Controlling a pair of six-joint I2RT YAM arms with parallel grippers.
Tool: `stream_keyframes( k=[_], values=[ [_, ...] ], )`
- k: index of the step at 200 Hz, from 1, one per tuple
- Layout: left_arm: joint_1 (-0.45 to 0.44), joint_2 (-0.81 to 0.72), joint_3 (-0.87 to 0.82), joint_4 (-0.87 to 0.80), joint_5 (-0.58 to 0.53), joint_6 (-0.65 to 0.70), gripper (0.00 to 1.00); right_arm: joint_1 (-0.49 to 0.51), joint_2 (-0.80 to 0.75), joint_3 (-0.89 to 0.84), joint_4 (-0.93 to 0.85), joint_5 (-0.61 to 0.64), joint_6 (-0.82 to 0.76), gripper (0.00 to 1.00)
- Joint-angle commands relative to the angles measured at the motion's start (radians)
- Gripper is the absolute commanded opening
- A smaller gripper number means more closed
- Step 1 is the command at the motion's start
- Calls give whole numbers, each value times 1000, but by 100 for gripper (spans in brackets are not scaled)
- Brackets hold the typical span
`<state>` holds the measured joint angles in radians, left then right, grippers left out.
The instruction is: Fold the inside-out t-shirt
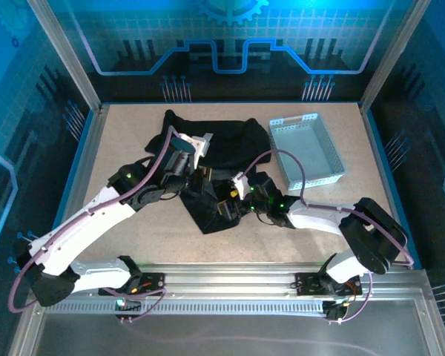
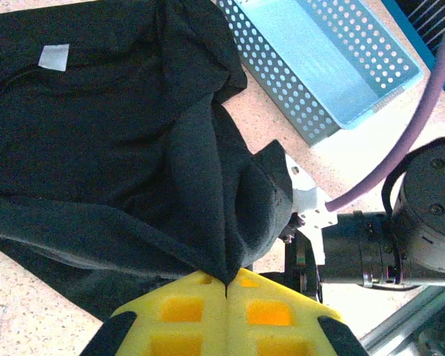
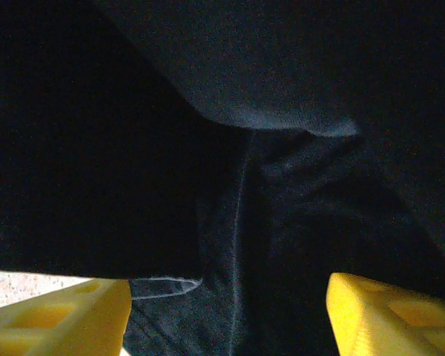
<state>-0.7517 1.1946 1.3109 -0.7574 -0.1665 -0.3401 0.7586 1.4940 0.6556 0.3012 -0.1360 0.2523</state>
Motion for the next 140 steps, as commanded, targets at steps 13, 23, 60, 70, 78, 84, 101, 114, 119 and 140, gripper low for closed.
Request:
stream_keyframes(
  k=[13, 23, 60, 70, 78, 84, 101, 114, 119, 140],
  values=[
    [2, -19, -2, -1, 64, 48, 0, -24, -10, 12, -26, 12, -60, 73],
    [1, -22, 2, -6, 86, 69, 0, -36, -6, 9, -21, 7, -65, 73],
    [1, -30, 22, -35, 48, 99, 0, -56, -15, 11, -58, 41, -82, 74],
    [2, -25, 24, -27, 73, 85, 0, -52, 0, 24, -62, 57, -73, 74],
    [0, -16, 29, -16, 93, 68, 0, -29, 14, 39, -69, 104, -71, 74],
    [2, -9, 34, -8, 108, 50, 0, -2, 27, 51, -73, 157, -67, 74],
    [1, 15, 52, 18, 147, -10, 0, 69, 71, 78, -51, 311, -28, 73],
    [0, 36, 78, 18, 143, -53, 0, 104, 102, 76, 10, 369, 21, 72],
    [1, 42, 88, 17, 139, -67, 0, 118, 108, 73, 30, 386, 30, 72],
    [0, 68, 131, 5, 106, -114, 0, 197, 146, 106, 33, 513, 34, 72]
  ],
)
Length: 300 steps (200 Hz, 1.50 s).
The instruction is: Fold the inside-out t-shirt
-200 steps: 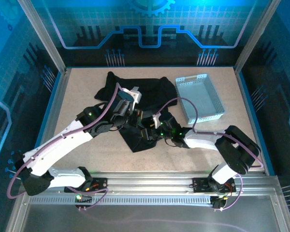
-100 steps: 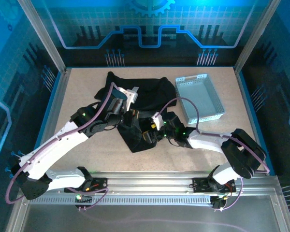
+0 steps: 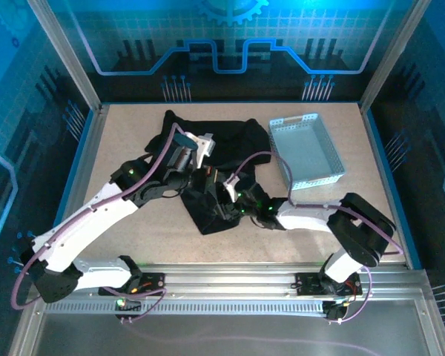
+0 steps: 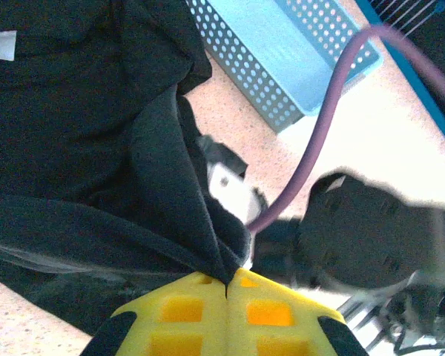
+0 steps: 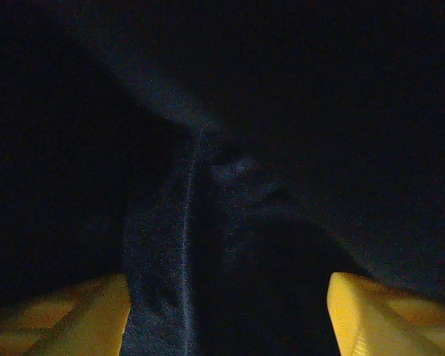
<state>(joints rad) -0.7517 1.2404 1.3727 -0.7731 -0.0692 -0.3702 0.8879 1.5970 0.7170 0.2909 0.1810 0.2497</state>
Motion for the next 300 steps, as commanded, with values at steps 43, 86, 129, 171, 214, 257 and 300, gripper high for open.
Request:
stream_keyframes(
  k=[43, 86, 129, 171, 214, 257, 300],
  values=[
    [4, 90, 169, 24, -30, -137, 0, 161, 55, 52, 59, 423, 78, 75],
    [5, 93, 199, 74, 67, -132, 0, 42, 99, 83, 47, 214, 136, 72],
    [4, 31, 209, 122, 163, -113, 0, -13, 199, 213, 28, 181, 100, 73],
    [5, -2, 210, 200, 250, -156, 0, -38, 274, 310, 91, 145, 136, 73],
    [-24, -7, 223, 325, 326, -245, 0, -54, 327, 372, 192, 304, 261, 77],
    [-51, -11, 253, 329, 260, -237, 0, -120, 396, 502, 82, 267, 412, 78],
    [-44, -17, 251, 214, 65, -161, 0, -122, 369, 527, -16, 272, 332, 80]
  ],
)
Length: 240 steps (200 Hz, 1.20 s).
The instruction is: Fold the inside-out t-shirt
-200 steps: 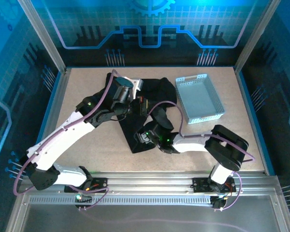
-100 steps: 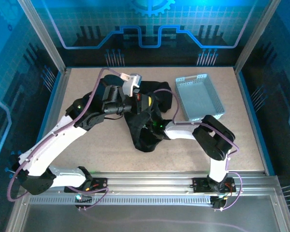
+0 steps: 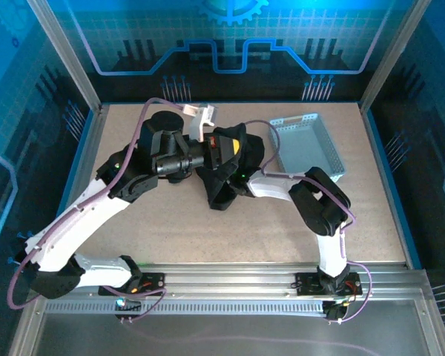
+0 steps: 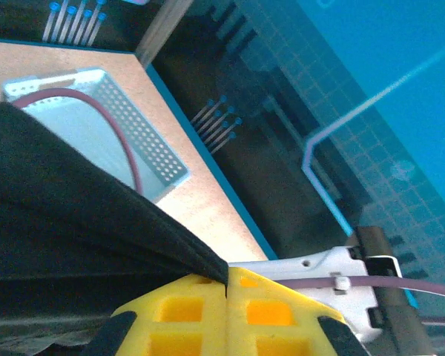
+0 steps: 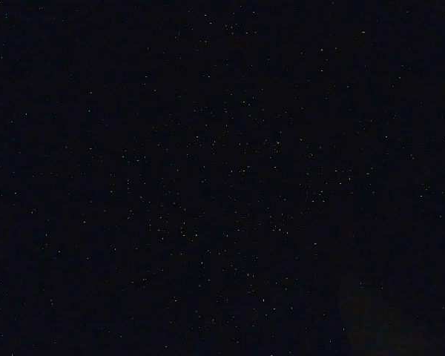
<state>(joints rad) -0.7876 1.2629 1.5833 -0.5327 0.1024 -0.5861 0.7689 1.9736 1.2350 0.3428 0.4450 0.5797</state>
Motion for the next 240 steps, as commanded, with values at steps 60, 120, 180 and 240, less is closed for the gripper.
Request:
stream_keyframes(
  k=[60, 120, 180, 240],
  values=[
    [72, -120, 41, -94, -288, 128, 0, -14, -153, -198, -61, -9, -63, 79],
    [16, -107, 146, 48, 38, 77, 0, 40, -73, -83, -31, -54, -169, 77],
    [-41, 26, 203, 21, 36, 76, 0, 96, 145, 146, -98, -136, -122, 82],
    [14, 87, 125, -61, -49, 82, 0, 229, 75, 74, -32, -49, -292, 85]
  ],
)
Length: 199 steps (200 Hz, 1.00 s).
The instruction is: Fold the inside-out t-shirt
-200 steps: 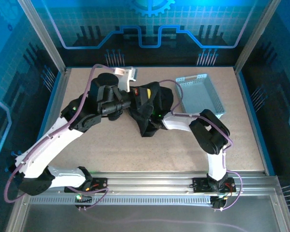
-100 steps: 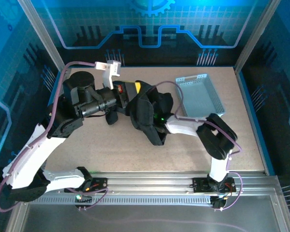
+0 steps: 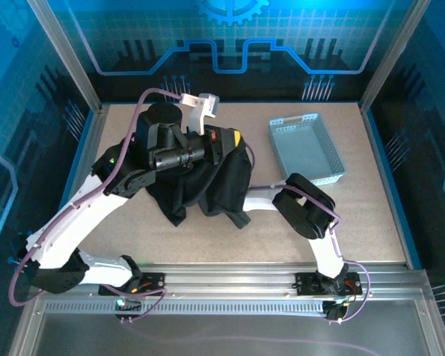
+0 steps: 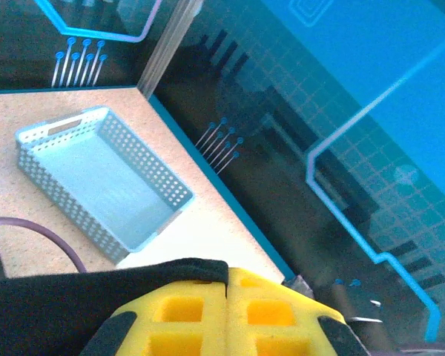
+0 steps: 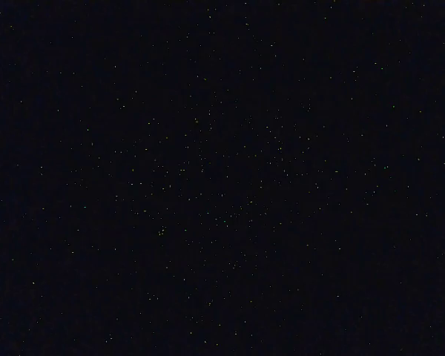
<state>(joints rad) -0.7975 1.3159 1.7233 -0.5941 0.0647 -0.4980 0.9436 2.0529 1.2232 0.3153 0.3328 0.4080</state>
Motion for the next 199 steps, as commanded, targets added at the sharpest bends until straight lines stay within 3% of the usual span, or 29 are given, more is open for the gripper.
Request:
stream_keyframes(
  k=[1, 17, 32, 49, 69, 99, 144, 172, 199],
  values=[
    [24, 37, -13, 0, -10, -7, 0, 56, 0, 93, -11, 67, -121, 85],
    [24, 91, 28, -15, 18, -16, 0, 56, 49, 146, -39, 93, -109, 85],
    [24, 129, 63, -31, 46, -24, 0, 48, 81, 211, -162, 173, -34, 85],
    [18, 147, 70, -10, 117, -32, 0, 23, 118, 288, -267, 170, 29, 86],
    [-22, 155, 66, 42, 199, -38, 0, -12, 198, 431, -424, 111, 95, 87],
    [-87, 122, 43, 155, 263, -78, 0, -59, 241, 474, -397, -29, 123, 88],
    [-162, 55, 8, 294, 253, -98, 0, -116, 319, 610, -468, -162, 155, 88],
    [-157, 68, 47, 181, 150, -28, 0, -118, 301, 584, -411, -274, 177, 90],
    [-128, 47, -19, 146, 113, -22, 0, -132, 290, 519, -368, -343, 279, 90]
  ],
)
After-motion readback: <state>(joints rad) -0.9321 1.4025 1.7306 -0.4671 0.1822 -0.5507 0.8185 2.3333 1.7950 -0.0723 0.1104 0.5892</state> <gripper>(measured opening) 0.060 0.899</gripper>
